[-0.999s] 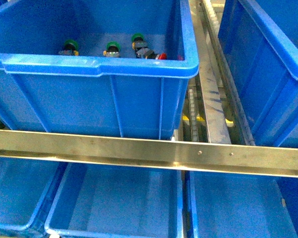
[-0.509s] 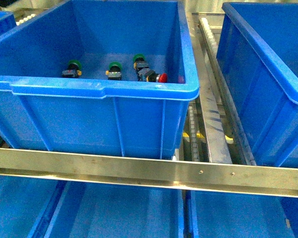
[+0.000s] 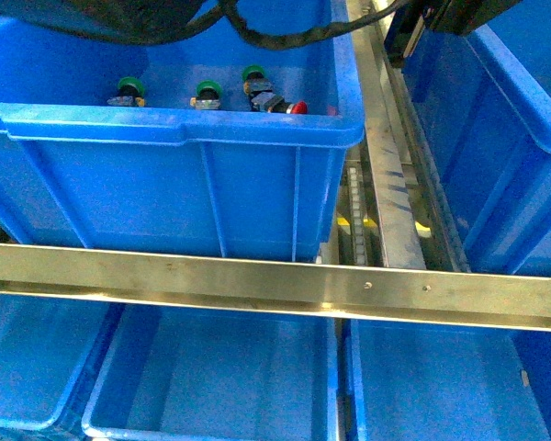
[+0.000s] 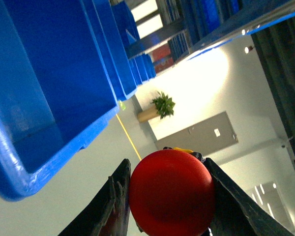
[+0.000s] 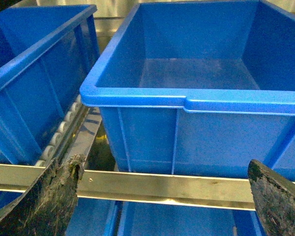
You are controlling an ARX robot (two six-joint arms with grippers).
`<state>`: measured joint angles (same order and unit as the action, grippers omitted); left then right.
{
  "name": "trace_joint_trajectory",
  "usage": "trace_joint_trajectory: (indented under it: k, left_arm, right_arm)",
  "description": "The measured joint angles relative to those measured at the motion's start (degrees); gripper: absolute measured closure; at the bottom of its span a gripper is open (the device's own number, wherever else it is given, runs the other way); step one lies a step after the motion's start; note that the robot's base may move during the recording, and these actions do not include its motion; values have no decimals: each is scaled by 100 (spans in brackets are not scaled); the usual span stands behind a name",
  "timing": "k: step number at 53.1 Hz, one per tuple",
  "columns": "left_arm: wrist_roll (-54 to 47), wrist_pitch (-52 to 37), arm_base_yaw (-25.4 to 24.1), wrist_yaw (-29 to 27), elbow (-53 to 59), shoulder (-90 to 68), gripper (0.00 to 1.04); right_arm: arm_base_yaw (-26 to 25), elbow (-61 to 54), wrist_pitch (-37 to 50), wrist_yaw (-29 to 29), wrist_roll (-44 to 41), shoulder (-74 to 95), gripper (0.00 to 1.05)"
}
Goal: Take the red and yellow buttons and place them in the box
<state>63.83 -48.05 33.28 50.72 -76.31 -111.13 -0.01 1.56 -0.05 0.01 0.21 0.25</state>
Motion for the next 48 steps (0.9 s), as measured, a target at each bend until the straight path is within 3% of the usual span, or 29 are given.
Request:
trace_joint_trajectory:
  k: [14,17,18,22,27,30,35,38,41,48]
  left_arm:
    - [-289,-33,-133,-90,-612,-157,71]
    - [-238,-166,-197,-101,-568,-140,71]
    - [-210,-225,-225,-103,-535,-136,71]
    - [-57,-474,-323,-149,-417,-103,71]
    - [199,-820,-404,-216,-313,-70,71]
    - [363,-1058,-459,-328,-269,-55,71]
    - [673,-1423,-568,-492,-173,-39,71]
    - [824,-1598,-619,-592,-122,-39,71]
    - [1001,-1805,-640,-693,-44,-39,71]
    - [1211,-2006,-568,-726,-4,-42,71]
  right_arm:
    - [9,-4,13,52,-20,7,6]
    - [367,-20,776,1117,-319,417,6]
    - [494,-13,1283,1856,-514,697,6]
    - [452,68,3128,3029,-1224,1937,6]
    - [-74,525,4463,3077,-1357,3235,6]
    - [-378,1027,4395,2830,-1132,3740,6]
    - [-688,1974,3512,2306,-111,4177,6]
    - [-763,2555,2966,1952,927,4363,6]
    - [-782,3255,2444,1294,2481,4535,6]
    - [-487,3976,2603,625,5259,4758,6]
